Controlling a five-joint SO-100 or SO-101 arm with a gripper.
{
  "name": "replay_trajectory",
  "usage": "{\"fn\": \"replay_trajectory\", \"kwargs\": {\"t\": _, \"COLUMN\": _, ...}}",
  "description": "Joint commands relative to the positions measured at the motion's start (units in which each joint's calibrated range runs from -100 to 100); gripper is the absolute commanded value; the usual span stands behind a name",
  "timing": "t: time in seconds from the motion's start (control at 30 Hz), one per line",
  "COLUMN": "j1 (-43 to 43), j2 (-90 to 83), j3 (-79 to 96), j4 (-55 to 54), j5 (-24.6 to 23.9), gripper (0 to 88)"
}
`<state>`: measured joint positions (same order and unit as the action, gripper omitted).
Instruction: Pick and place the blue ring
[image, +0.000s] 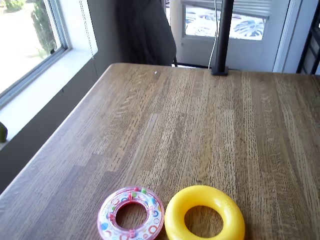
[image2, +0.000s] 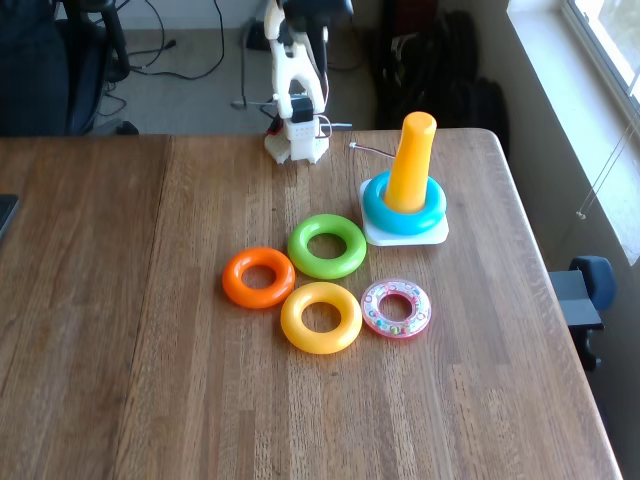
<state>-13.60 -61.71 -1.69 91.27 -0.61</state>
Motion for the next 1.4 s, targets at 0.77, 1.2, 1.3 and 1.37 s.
{"fn": "replay_trajectory", "kwargs": {"t": 0.77, "j1": 0.3, "j2": -33.0, "j3": 70.4, "j4": -40.8, "j5": 0.6, "gripper": 2.2}}
{"fn": "replay_trajectory", "kwargs": {"t": 1.2, "j1": 0.3, "j2": -33.0, "j3": 94.4, "j4": -42.0, "j5": 0.6, "gripper": 2.3}}
{"fn": "replay_trajectory", "kwargs": {"t": 1.3, "j1": 0.3, "j2": -33.0, "j3": 94.9, "j4": -42.0, "j5": 0.5, "gripper": 2.3}}
{"fn": "replay_trajectory", "kwargs": {"t": 1.37, "j1": 0.3, "j2": -33.0, "j3": 95.0, "j4": -42.0, "j5": 0.4, "gripper": 2.3}}
